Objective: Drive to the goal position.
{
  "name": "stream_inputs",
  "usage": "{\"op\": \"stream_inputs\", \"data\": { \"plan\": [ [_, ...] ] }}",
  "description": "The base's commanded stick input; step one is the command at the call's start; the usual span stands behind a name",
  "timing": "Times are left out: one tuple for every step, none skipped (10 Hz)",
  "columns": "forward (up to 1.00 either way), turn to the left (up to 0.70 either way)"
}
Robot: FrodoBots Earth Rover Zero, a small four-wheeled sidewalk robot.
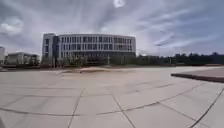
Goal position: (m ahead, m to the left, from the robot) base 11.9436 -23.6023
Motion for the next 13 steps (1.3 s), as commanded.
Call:
{"op": "stream_inputs", "data": {
  "plan": [
    [0.50,0.00],
    [0.50,0.00],
    [0.50,0.00],
    [0.50,0.00],
    [0.50,0.00],
    [0.50,0.00],
    [0.50,0.00],
    [0.50,0.00],
    [0.50,0.00],
    [0.50,0.00],
    [0.50,0.00],
    [0.50,0.00],
    [0.50,0.00]
  ]
}}
